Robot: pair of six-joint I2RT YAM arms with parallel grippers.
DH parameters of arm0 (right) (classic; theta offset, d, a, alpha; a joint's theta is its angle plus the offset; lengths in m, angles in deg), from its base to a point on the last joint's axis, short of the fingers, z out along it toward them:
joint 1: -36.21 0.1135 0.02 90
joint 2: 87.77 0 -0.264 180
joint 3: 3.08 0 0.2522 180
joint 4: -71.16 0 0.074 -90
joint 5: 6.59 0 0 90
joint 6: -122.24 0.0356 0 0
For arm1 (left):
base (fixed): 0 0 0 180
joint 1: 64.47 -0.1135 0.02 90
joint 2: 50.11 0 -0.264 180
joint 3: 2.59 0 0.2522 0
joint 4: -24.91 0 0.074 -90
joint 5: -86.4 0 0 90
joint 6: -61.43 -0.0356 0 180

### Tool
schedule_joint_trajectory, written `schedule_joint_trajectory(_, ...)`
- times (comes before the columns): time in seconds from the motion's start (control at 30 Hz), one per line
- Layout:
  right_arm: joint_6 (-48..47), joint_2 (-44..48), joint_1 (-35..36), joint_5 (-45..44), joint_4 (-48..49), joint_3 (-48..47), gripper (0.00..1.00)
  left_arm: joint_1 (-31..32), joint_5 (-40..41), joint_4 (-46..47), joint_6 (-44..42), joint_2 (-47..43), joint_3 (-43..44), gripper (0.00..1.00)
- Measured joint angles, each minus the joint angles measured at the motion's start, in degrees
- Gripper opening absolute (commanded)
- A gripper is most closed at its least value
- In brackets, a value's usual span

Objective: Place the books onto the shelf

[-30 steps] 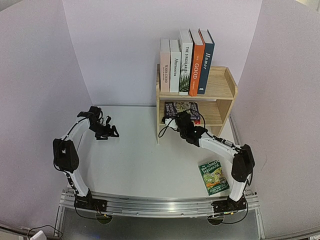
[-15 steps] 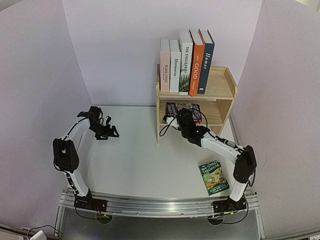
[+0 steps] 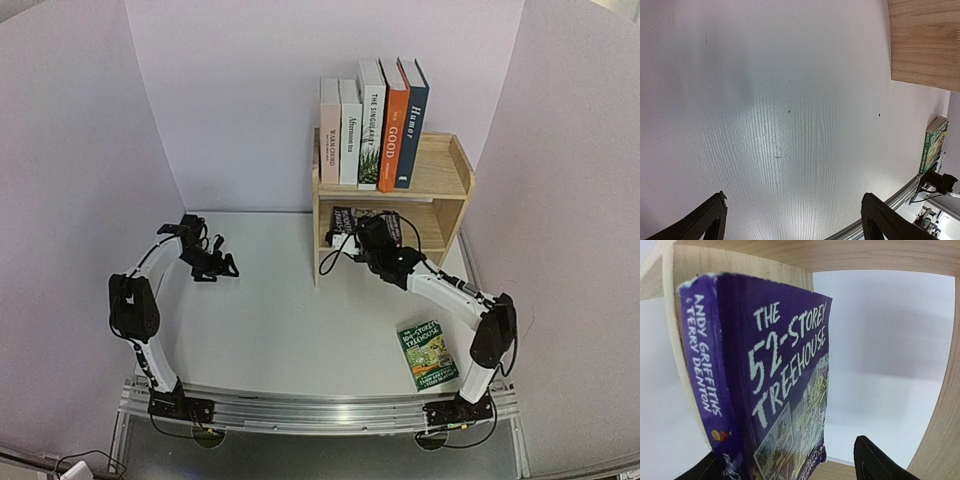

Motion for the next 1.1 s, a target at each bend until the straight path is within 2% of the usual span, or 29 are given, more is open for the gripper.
schedule_joint_trajectory(0.17, 3.72, 0.0, 0.02, 3.71, -6.05, -2.03, 0.91, 0.0, 0.0, -0.08, -0.25, 0.07, 0.0, 0.93)
schedule_joint_trajectory(0.5, 8.6, 0.83, 0.71, 5.07, -10.21, -1.21, 0.96, 0.0, -0.39, -0.47, -0.36, 0.07, 0.0, 0.93)
schedule_joint_trajectory(0.67, 13.52, 3.82, 6.36, 1.03, -11.06, 0.0, 0.96, 0.0, -0.55, -0.47, -0.38, 0.07, -0.41, 0.93)
schedule_joint_trajectory(0.77, 20.22, 6.47, 11.25, -0.56, -12.38, 0.04, 0.95, 0.0, -0.6, -0.6, -0.4, 0.07, -1.19, 0.93)
schedule_joint_trajectory(0.87, 32.26, 10.84, 13.48, -0.3, -14.96, 2.16, 0.95, 0.0, -0.68, -0.93, -0.5, 0.07, -1.21, 0.93)
schedule_joint_trajectory(0.97, 44.08, 16.27, 12.73, 0.68, -18.28, 6.1, 0.98, 0.0, -1.09, -1.03, -0.85, 0.07, -1.21, 0.93)
schedule_joint_trajectory(1.1, 61.89, 20.65, 9.86, 1.8, -20.51, 9.79, 0.95, 0.0, -1.59, -1.43, -1.26, 0.07, -1.21, 0.92)
